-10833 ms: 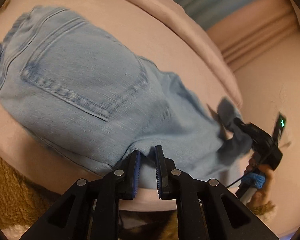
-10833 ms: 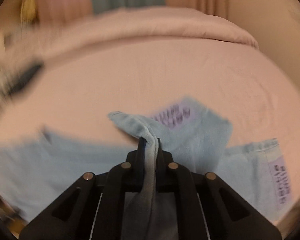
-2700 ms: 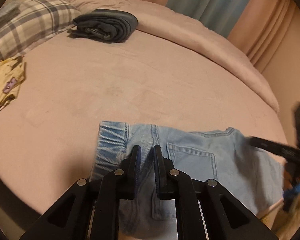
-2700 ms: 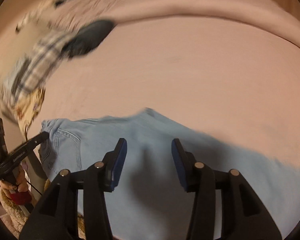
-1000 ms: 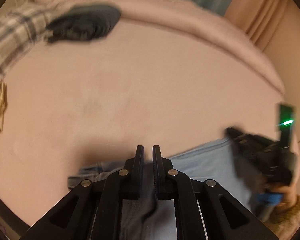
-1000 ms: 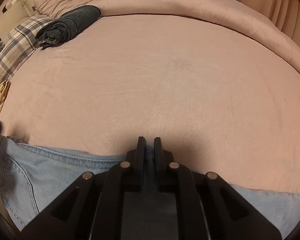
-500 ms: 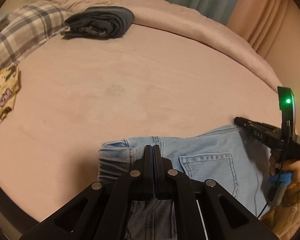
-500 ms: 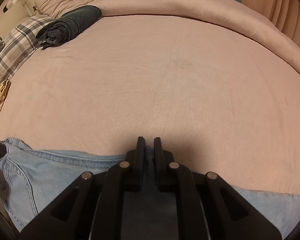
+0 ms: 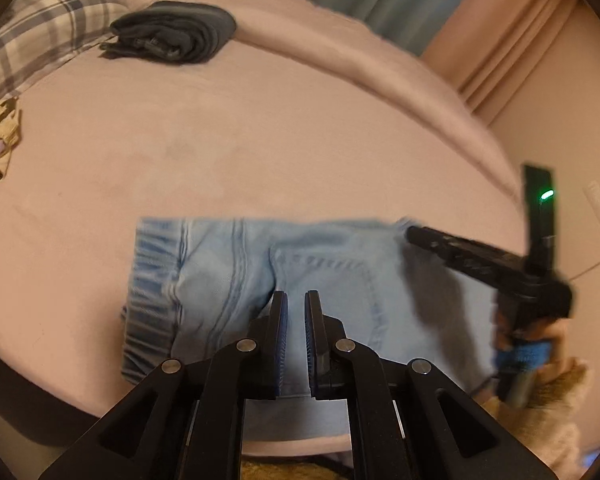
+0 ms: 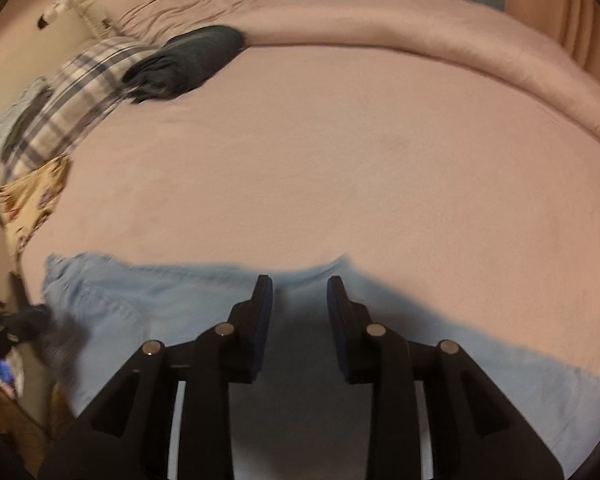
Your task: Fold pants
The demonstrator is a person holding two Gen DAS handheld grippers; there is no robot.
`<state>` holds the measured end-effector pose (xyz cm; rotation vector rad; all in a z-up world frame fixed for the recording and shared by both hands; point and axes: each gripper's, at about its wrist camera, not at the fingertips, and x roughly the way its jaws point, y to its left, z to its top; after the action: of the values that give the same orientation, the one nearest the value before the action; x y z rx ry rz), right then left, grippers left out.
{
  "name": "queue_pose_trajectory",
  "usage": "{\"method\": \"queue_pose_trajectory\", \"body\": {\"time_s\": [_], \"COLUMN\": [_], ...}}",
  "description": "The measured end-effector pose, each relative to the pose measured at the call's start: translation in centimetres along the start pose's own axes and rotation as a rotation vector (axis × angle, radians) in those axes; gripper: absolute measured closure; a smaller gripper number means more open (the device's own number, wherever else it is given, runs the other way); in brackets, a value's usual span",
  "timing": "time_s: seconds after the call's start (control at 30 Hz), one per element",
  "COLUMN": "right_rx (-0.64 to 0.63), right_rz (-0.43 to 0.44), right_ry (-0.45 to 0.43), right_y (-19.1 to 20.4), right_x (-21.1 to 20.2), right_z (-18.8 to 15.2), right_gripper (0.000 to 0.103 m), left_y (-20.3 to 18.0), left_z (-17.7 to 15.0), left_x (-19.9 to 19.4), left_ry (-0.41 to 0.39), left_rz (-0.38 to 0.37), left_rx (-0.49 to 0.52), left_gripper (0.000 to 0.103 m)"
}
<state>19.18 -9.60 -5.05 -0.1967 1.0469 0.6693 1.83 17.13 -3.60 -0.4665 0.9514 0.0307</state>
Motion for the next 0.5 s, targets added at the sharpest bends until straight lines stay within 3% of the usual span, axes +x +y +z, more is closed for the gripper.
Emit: {"method": "queue_pose_trajectory", "body": {"time_s": [0.07, 0.1, 0.17, 0.5], "right_rx": [-0.01, -0.016, -0.016, -0.052], "right_rz": [0.004, -0.021, -0.047, -0.152], "right_ry": [0.033, 0.053, 0.055, 0.002], "right_y": [0.4, 0.6, 0.5, 1.0], "right_x": [1.0, 1.8, 2.8, 3.0], "right_z": [-0.7, -1.0, -1.6, -1.4], "right_gripper": [0.077, 0.079, 0.079, 0.082], "left_y": [0.6, 0.9, 1.1, 0.4], "left_z": [-0.7, -1.0, -1.7, -2.4], "left_x": [2.3, 2.8, 2.9, 2.6], "left_ry": [0.049, 0.046, 0.003, -0.043], "left_rz": [0.135, 0.149, 0.146, 0.21], "left_rx": [-0.027, -0.025, -0.002, 0.031], "left_gripper": [0.097, 0.097, 0.097, 0.097]}}
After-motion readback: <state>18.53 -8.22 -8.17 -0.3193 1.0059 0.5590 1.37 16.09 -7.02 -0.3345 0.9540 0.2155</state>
